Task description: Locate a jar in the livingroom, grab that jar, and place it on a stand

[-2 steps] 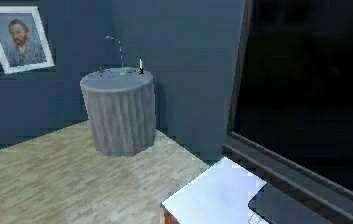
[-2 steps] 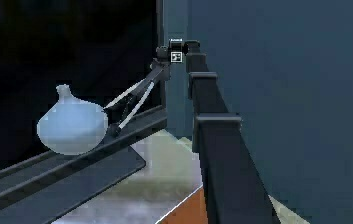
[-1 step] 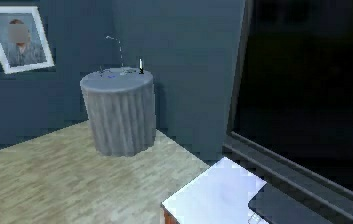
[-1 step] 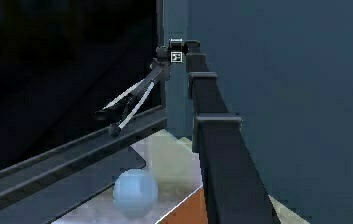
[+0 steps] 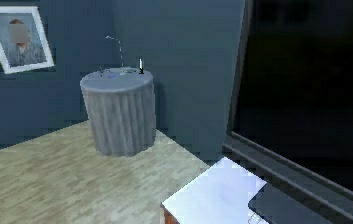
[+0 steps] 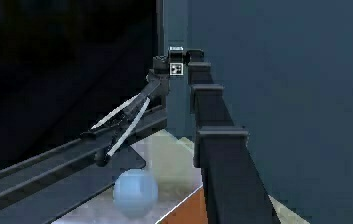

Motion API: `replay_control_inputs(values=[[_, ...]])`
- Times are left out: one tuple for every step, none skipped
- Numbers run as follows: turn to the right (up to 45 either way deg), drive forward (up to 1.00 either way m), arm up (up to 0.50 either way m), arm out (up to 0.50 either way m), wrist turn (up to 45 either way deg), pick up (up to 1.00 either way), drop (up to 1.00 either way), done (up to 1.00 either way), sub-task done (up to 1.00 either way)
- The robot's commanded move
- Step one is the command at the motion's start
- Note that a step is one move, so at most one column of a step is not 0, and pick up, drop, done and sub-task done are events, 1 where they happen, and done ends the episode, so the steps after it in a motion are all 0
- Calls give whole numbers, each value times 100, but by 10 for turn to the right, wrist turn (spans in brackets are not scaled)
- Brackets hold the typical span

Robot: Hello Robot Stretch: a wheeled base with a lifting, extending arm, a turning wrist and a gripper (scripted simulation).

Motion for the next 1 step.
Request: replay_control_inputs(values=[[0,0,0,0,0,0,0,100,0]])
